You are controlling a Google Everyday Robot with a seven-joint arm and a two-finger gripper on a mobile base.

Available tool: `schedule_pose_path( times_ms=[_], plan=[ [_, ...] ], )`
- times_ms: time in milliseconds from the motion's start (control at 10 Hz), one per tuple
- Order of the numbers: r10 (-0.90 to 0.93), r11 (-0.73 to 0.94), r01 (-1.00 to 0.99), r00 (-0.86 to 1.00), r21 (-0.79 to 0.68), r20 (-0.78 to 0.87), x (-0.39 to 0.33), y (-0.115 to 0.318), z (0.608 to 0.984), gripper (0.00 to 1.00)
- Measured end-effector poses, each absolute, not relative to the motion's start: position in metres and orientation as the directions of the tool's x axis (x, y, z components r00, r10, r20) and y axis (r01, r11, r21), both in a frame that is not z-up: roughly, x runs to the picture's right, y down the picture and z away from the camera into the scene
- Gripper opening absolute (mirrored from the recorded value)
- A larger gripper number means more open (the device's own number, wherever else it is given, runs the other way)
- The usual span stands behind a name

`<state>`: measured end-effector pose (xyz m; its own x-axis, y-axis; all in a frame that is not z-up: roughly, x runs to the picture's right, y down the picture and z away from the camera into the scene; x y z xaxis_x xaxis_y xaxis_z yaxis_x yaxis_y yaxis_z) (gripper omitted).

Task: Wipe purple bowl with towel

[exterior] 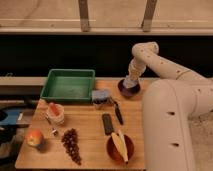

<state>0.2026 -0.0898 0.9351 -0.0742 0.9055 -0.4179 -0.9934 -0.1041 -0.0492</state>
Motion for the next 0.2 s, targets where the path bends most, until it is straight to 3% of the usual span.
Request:
schedule_pose_path(
  times_ms=[200],
  plan=[
    [0.900, -0.109, -0.992, -0.072, -0.061, -0.430, 0.2008, -0.1022, 0.9462, 0.00]
  ],
)
